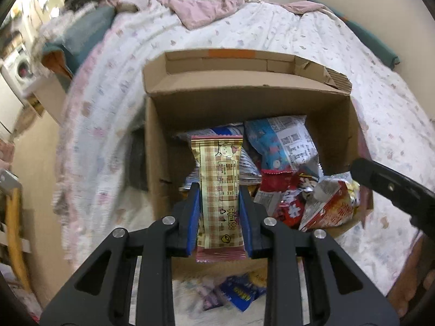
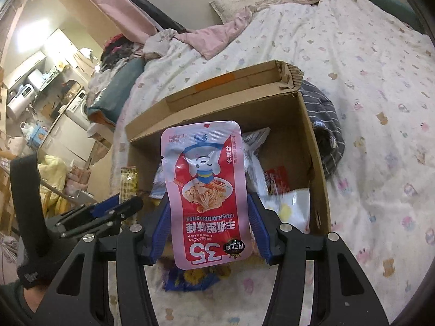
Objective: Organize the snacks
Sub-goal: 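Carry the pink packet and wafer bar over the box and lower them inside, then open both grippers to release the packets into the box and withdraw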
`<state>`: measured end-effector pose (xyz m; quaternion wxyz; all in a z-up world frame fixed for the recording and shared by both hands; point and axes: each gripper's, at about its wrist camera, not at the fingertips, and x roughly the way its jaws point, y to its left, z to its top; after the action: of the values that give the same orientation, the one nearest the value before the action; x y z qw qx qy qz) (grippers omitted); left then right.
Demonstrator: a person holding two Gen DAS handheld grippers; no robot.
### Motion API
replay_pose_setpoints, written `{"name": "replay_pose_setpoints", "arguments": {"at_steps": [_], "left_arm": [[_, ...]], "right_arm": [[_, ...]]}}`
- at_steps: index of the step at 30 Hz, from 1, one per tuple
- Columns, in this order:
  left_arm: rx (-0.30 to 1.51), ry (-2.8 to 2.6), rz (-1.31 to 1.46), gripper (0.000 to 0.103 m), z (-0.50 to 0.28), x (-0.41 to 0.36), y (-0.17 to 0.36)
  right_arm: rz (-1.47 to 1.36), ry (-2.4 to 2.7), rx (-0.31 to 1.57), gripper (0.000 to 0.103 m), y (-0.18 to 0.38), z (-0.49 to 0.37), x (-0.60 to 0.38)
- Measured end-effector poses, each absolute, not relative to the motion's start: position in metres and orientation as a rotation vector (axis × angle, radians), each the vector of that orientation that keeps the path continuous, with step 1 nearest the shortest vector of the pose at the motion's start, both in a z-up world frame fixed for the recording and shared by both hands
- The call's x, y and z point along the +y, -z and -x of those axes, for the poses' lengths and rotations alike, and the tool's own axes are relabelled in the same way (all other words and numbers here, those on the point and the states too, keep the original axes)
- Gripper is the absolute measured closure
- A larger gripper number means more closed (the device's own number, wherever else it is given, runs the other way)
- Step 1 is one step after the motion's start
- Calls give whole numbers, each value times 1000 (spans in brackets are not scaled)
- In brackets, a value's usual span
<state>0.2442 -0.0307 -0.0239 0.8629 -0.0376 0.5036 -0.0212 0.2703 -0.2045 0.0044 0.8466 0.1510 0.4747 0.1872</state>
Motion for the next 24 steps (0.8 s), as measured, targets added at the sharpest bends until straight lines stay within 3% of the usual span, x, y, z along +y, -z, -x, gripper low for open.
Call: {"name": "replay_pose_setpoints", "arguments": {"at_steps": [11,21,24], "left_arm": [[1129,54,192,80,-265,-19,43],[1118,84,125,79,-261,-34,39],[1127,82,135,75,-261,-33,39]], "right_arm": [[-402,-352,1049,47,23,-316,-206],[-462,-452,1091,44,30,-318,-189],[-436,-455,1094,42,29,-318,-182]]}}
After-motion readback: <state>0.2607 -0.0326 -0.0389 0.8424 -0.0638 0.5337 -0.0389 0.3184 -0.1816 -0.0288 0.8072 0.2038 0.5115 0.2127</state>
